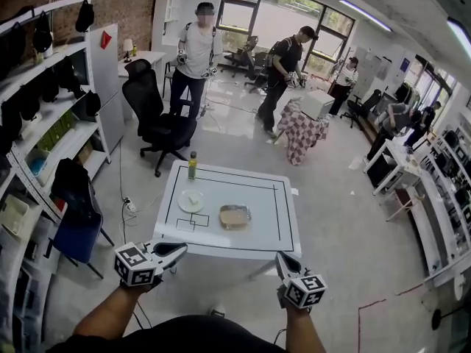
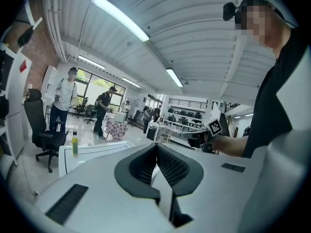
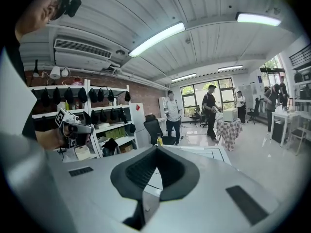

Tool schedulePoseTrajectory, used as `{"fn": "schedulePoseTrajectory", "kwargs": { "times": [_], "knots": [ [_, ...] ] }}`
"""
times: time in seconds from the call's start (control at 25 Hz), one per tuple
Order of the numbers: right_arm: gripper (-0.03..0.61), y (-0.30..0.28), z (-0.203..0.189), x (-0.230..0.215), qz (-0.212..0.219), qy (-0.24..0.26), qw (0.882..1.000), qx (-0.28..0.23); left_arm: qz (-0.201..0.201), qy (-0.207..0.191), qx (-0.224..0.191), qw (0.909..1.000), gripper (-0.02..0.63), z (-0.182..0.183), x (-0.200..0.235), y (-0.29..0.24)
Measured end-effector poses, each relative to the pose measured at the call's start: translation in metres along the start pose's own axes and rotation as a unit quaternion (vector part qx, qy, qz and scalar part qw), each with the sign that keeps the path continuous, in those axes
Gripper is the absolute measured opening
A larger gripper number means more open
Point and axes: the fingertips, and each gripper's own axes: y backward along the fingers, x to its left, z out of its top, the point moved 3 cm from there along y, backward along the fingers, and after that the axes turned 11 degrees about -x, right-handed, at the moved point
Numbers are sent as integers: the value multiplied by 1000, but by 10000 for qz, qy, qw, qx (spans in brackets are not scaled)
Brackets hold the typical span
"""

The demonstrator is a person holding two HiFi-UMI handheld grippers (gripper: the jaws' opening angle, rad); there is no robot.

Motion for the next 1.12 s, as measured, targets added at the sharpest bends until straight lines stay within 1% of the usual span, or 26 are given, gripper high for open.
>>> {"fn": "schedulePoseTrajectory", "kwargs": {
  "times": [0.28, 0.4, 0.56, 0.76, 0.96, 1.12],
  "knots": [
    [17, -52, 7, -54, 137, -21, 9999, 81, 119, 4, 61, 9999, 23, -4, 38, -58],
    [17, -69, 4, -76, 190, 31, 9997, 147, 170, 19, 67, 9998, 23, -7, 54, -77],
    [17, -89, 0, -102, 184, -30, 9994, 296, 279, 47, 88, 9996, 23, -5, 69, -98],
    [17, -110, 0, -136, 320, -85, 9988, 364, 420, 61, 150, 9990, 23, -4, 78, -127],
    [17, -126, -6, -161, 559, -194, 9970, 507, 581, 71, 285, 9979, 23, -9, 78, -153],
    [17, -137, -5, -186, 716, -269, 9959, 485, 747, 62, 314, 9967, 23, -12, 78, -176]
  ]
}}
